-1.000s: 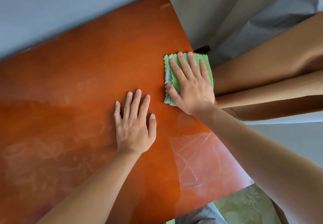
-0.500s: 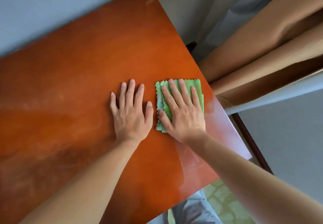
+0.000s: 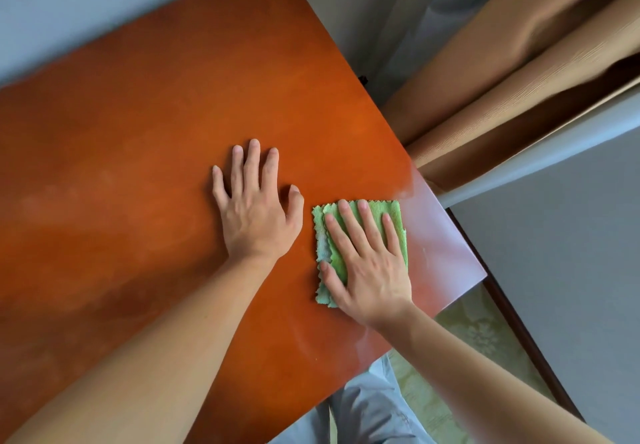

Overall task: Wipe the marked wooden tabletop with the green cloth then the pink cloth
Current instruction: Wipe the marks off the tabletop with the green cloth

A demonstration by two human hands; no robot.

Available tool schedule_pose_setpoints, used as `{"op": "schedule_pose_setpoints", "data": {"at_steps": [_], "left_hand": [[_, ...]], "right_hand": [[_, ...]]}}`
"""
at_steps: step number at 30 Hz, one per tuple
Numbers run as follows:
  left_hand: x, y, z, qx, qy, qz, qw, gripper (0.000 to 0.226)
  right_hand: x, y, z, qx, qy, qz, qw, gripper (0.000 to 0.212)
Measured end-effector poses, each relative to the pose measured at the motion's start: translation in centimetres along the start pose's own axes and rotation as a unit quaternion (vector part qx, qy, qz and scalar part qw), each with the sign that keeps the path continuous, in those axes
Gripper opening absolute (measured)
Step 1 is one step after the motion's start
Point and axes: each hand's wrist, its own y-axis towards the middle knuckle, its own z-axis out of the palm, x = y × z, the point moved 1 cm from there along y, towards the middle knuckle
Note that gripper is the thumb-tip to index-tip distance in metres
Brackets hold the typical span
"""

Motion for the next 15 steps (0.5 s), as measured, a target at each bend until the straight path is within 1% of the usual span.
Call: {"op": "schedule_pose_setpoints", "data": {"at_steps": [15], "left_hand": [[-0.02, 0.03, 0.08, -0.021, -0.011, 0.005, 1.0, 0.067]], "right_hand": [[-0.27, -0.07, 0.14, 0.0, -0.007, 0.0, 1.0, 0.069]]}}
